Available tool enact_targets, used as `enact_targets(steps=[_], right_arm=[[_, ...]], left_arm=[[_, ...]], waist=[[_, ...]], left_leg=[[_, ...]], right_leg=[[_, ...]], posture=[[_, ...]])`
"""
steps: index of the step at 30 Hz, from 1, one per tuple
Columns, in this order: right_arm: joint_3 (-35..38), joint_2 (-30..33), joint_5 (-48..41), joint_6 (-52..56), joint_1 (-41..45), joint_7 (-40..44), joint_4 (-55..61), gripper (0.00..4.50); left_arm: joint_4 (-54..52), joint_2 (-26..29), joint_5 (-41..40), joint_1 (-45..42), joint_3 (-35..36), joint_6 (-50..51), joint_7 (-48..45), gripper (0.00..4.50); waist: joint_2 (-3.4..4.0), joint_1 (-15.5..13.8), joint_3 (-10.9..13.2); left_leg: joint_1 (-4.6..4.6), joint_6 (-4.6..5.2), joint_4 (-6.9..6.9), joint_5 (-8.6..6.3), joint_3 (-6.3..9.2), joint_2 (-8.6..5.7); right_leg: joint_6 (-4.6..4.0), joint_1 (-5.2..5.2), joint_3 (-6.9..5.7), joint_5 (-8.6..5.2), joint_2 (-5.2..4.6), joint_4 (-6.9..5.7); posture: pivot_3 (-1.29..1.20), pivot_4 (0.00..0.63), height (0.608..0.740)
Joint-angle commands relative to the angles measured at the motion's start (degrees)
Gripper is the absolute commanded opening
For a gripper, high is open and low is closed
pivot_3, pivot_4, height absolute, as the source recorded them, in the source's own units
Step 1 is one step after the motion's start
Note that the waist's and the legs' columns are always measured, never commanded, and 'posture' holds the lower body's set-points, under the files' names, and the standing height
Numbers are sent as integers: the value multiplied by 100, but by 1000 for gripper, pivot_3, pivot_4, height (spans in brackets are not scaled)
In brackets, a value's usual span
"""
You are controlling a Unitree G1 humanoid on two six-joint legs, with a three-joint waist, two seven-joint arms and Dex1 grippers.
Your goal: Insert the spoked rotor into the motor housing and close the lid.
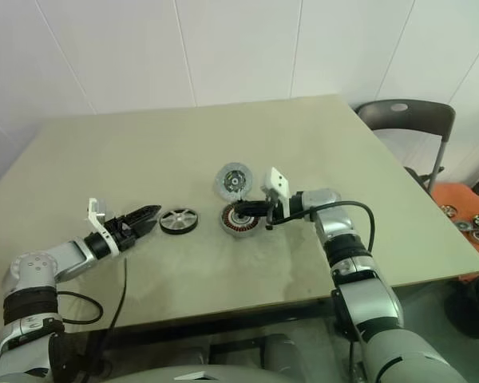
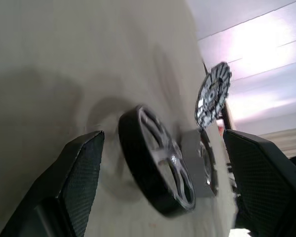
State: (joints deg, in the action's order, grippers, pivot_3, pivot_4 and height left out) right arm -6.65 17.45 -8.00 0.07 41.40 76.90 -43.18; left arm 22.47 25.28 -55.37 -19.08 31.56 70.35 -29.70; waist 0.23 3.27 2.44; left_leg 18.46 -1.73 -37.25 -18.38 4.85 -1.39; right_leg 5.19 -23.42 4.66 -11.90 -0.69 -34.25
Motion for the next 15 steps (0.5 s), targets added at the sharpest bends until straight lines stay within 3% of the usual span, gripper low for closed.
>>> enact_targets(steps=[1,4,8,15], right_arm=[[-13,-8,5,-135,61,-54,2,27],[-24,-20,11,-142,40,-51,-1,27],[-45,-58,41,-176,38,-89,-59,27],[-87,-33,29,-182,29,-88,-53,27]], left_arm=[[-3,258,-214,-22,223,372,-55,4116],[75,336,-157,-14,239,403,-142,4116],[-1933,-1386,-1247,-25,544,933,1887,4116],[-2304,-2493,-1380,-80,302,702,3227,4116]], waist=[[-1,42,1],[-2,69,1],[-11,2,1],[-22,-83,-4]], left_leg=[[0,-6,4,4,2,0],[-1,-22,8,12,2,-1],[0,-42,4,23,9,1],[-8,-53,-1,29,1,-30]], right_leg=[[0,0,-1,0,0,0],[0,2,-1,0,-2,1],[0,11,-2,0,-27,5],[1,22,5,1,-31,7]], posture=[[0,0,740],[0,0,740],[0,0,740],[0,0,740]])
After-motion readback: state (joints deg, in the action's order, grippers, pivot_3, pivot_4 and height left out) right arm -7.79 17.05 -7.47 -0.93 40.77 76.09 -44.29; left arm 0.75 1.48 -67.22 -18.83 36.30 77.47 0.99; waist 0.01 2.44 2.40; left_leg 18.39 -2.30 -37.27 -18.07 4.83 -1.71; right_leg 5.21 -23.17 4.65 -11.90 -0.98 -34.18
